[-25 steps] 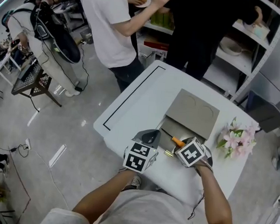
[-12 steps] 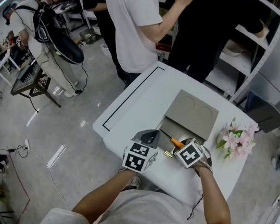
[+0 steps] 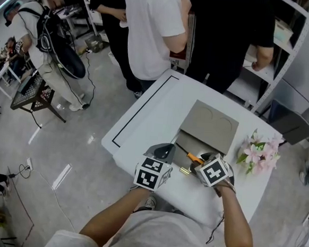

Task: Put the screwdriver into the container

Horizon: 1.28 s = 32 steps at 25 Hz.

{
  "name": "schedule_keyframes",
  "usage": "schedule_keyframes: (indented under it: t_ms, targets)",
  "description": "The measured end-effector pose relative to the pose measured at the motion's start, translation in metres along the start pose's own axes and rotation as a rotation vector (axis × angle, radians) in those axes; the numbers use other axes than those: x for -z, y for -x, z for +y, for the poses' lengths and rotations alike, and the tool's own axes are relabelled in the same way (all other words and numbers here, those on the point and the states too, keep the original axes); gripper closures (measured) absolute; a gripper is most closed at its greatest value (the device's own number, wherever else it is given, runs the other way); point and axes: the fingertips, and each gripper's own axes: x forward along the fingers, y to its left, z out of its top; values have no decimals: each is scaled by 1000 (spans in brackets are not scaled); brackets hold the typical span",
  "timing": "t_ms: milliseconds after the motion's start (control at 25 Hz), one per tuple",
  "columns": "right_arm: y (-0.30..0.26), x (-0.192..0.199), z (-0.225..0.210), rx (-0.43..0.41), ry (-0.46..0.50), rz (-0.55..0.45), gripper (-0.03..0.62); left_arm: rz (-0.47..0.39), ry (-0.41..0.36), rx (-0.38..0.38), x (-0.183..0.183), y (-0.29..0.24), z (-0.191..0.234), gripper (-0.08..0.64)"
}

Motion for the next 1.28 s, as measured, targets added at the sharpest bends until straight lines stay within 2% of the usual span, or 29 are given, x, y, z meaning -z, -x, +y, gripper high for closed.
schedule_keyframes:
  t_ms: [360, 640, 1040, 1160, 1280]
  targets:
    - [49, -41, -11, 20, -180, -297, 486, -26, -14, 23, -22, -3, -6, 554]
    - [99, -69, -21, 75, -258, -493, 497, -68, -28, 36, -47, -5, -8, 554]
    - [150, -85, -36, 179, -307, -688, 554, -115, -43, 27, -70, -1, -6, 554]
    - [156, -87, -38, 185, -328, -733, 589, -121, -43, 21, -72, 1, -5, 554]
    - [157, -88, -38, 183, -344, -759, 589, -121, -42, 14, -71, 3, -2, 554]
